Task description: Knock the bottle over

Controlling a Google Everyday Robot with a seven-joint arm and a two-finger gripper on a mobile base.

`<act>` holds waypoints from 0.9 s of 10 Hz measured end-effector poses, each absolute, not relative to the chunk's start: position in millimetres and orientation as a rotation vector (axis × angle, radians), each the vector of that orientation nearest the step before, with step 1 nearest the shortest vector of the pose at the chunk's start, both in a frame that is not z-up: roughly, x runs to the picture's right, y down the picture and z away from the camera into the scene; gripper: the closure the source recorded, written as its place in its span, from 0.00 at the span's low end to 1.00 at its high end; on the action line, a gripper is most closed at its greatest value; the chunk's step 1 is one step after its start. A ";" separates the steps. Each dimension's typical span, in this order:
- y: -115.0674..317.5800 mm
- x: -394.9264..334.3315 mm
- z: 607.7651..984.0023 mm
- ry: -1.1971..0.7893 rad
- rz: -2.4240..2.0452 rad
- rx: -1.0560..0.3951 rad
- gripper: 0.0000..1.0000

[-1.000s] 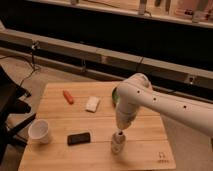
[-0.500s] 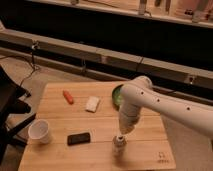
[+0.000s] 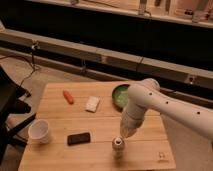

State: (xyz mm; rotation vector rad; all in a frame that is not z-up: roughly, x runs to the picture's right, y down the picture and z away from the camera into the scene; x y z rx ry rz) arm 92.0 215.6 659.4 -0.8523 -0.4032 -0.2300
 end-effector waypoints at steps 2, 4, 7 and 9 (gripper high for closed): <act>215.7 76.6 652.0 -0.456 -0.266 -0.849 0.97; 219.7 61.1 649.8 -0.492 -0.312 -0.876 0.97; 220.4 51.9 650.5 -0.491 -0.359 -0.890 0.94; 212.9 51.9 654.3 -0.484 -0.319 -0.850 1.00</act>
